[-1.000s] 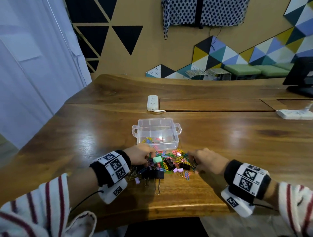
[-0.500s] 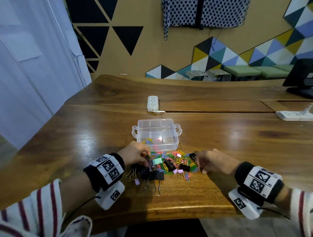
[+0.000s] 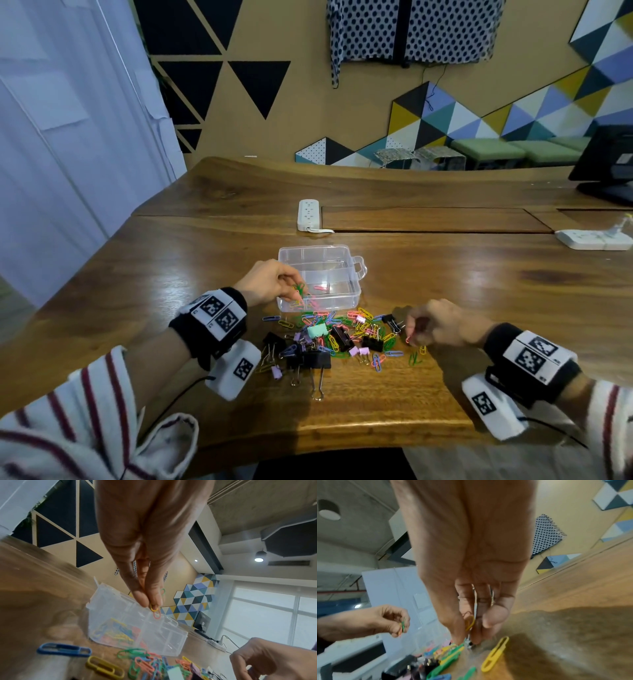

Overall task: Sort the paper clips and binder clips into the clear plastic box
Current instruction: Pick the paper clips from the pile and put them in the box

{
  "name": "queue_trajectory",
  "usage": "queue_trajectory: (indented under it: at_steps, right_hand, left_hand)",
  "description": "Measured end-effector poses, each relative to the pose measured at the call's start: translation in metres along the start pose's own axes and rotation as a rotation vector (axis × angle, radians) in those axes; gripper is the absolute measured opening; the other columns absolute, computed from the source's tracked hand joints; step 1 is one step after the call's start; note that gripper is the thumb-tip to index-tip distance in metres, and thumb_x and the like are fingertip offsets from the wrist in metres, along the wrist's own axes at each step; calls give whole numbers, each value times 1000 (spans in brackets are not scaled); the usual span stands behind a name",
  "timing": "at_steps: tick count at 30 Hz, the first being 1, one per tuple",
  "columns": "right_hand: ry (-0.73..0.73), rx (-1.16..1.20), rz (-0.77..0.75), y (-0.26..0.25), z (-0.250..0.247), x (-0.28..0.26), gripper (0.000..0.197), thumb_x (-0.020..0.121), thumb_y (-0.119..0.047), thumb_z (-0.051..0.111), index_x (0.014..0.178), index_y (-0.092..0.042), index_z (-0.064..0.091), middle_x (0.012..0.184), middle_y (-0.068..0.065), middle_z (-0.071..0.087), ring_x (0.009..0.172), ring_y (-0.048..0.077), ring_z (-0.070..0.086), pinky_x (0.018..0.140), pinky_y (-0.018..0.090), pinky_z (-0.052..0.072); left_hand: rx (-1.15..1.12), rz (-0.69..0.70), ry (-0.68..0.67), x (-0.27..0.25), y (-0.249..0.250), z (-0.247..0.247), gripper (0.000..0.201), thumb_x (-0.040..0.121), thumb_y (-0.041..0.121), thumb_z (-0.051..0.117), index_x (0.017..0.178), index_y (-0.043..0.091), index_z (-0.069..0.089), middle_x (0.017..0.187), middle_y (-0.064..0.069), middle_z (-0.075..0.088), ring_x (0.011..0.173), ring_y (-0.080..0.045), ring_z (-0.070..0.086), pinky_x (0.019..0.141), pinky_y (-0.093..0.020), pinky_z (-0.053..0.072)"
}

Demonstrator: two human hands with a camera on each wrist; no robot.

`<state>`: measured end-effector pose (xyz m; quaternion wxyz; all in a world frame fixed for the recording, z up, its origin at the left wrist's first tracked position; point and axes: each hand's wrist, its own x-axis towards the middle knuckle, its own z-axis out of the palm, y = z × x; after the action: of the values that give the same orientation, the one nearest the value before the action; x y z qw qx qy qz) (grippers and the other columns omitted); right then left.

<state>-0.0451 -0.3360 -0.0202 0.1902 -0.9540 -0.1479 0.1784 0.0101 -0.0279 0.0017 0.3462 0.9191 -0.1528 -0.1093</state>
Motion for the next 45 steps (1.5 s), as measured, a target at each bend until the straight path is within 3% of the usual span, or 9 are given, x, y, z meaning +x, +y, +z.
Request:
queue_trajectory:
  at_steps: [5,10,15,18,20,26,33,39,45]
  right_hand:
    - [77,396,-16,-6,-17,3,20,83,6,58,74,-12,61,68,3,67,55,11,59,47,16,47]
    - [203,575,-58,-43,-37,33,6,84,2,57,85,-2,61,72,4,64,59,10,56,50,13,48]
    - [195,593,-49,-91,-38,73,10,85,1,58,80,-7,57,71,4,61,58,8,56,50,12,48]
    - [191,470,-56,-110,-30,86,10,86,3,55,94,2,62,93,15,67,78,19,62,79,27,56]
    - [234,265,-78,-111,-26,87,18,87,0,55,102,1,64,106,15,68,94,23,64,92,32,51]
    - [199,-175,-61,-87,-8,53,16,89,-13,54,102,-10,63,107,9,66,96,21,63,92,34,51]
    - [138,-445,-167,-86,17,48,27,94,-21,47,119,-15,55,116,9,62,101,26,62,86,36,53]
    - [6,-385,-208,-94,25,61,31,90,-8,51,121,-9,53,117,10,58,106,23,57,79,26,42]
    - [-106,-178,-145,-89,15,65,19,86,1,53,80,-17,55,107,16,66,93,22,59,77,22,40]
  left_hand:
    - [0,-26,73,15,-4,-9,17,73,5,75,89,10,71,86,-8,71,83,-17,69,64,0,47]
    - [125,-54,-9,24,-6,-7,23,79,3,67,101,7,70,92,-10,72,83,-12,67,93,-26,51]
    - [207,27,98,12,-6,-6,25,89,4,54,108,10,69,108,-6,71,91,-9,65,90,-16,44]
    - [268,15,185,-3,-8,-8,25,90,2,49,97,10,71,94,-3,71,88,-13,65,91,-23,50]
    - [328,-8,126,-20,-11,-4,23,90,8,49,92,15,70,90,0,68,90,-14,64,91,-30,51]
    - [507,98,-58,-44,-18,25,34,93,13,45,122,25,56,123,0,60,112,-15,58,95,-36,50]
    - [617,142,-209,-26,-1,57,65,89,-3,43,144,30,27,119,-11,46,108,-29,51,88,-36,46]
    - [568,84,-272,-10,10,54,45,83,-7,48,125,9,49,121,-15,54,115,-28,50,90,-33,40]
    - [463,-3,-322,-4,7,47,22,81,10,64,103,11,58,95,-9,58,102,-26,57,76,-31,44]
